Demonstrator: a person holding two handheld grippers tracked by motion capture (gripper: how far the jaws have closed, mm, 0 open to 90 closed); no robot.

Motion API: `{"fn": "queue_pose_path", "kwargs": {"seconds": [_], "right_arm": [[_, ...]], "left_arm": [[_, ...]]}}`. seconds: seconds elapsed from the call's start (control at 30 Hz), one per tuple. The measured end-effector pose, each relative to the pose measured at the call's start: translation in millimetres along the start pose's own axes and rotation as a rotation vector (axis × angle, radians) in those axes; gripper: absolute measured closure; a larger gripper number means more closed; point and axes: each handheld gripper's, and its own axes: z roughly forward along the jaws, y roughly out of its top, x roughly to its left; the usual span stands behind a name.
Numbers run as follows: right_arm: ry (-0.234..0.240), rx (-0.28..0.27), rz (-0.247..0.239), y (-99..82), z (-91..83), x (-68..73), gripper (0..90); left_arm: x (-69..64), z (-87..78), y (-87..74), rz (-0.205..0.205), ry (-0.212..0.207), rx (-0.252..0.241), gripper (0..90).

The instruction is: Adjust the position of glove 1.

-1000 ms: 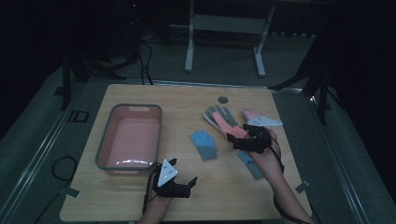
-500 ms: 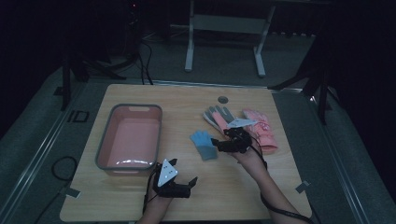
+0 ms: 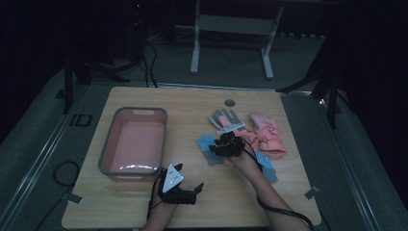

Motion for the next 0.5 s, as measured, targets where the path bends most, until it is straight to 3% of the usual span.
{"fn": "queue_pose_path", "kwargs": {"seconds": [0.27,0.37,0.5], "right_arm": [[0.002,0.034,-0.068,1.9,23.7,3.6,60.2],[0.007,0.052,-0.047,-1.0,31.6,0.0,61.6],[0.0,0.026,-0.05,-6.4,32.4,-0.5,72.9]], "left_arm": [[-0.2,0.1,0.0,0.001,-0.002,0.0,0.1],[-0.4,0.0,-0.1,-0.001,-0.002,-0.002,0.1],[-0.4,-0.1,-0.2,0.0,-0.002,-0.004,0.1]]}}
